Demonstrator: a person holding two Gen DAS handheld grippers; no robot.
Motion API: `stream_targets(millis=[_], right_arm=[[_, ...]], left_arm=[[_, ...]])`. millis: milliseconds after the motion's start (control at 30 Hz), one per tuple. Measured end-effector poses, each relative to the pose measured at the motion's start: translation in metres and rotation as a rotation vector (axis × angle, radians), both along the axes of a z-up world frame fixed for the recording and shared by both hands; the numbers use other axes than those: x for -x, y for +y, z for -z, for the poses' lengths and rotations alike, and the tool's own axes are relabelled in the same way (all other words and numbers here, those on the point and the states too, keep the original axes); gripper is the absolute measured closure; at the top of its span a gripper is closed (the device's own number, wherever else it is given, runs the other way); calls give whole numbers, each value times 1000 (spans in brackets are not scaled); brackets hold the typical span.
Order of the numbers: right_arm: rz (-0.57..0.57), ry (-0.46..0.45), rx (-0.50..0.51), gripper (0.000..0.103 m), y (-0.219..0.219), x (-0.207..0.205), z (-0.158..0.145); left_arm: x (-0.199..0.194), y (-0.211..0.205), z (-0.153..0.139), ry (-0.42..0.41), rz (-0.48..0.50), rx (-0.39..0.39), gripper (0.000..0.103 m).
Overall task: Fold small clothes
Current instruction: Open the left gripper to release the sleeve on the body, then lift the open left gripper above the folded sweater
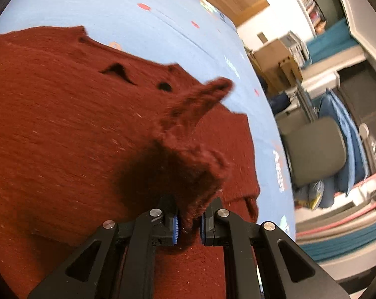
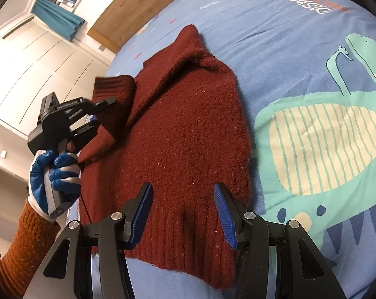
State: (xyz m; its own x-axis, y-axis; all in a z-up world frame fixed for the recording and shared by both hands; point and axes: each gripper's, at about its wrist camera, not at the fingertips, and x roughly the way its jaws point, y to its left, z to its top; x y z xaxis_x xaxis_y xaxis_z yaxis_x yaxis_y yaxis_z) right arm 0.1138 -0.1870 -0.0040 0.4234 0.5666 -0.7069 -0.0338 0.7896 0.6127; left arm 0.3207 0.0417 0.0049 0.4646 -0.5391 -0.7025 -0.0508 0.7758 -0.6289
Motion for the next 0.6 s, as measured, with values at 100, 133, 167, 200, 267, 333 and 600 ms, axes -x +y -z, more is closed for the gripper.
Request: stream_targets(millis=[100,133,167,200,267,333,600], right_arm=[[1,1,0,51,0,1,0],[1,0,0,51,0,1,0],[0,1,1,51,0,0,0],[1,1,1,51,0,1,0],[3,2,0,51,-1,1,0],[5,2,0,51,-1,1,0],[4,-3,3,51,0,1,-1]], left_arm=[[-5,-17,8,32,34,-27,84],[-6,-21,10,40,42,-29,79],[-6,-24,11,42,50,-29,77],[-6,-27,10,37,57,-31,72],[-3,-32,3,17,80,-30,68],[2,-33,-4,-14,98,-34,67],[12,-16,-6,-55,50,-48,66]])
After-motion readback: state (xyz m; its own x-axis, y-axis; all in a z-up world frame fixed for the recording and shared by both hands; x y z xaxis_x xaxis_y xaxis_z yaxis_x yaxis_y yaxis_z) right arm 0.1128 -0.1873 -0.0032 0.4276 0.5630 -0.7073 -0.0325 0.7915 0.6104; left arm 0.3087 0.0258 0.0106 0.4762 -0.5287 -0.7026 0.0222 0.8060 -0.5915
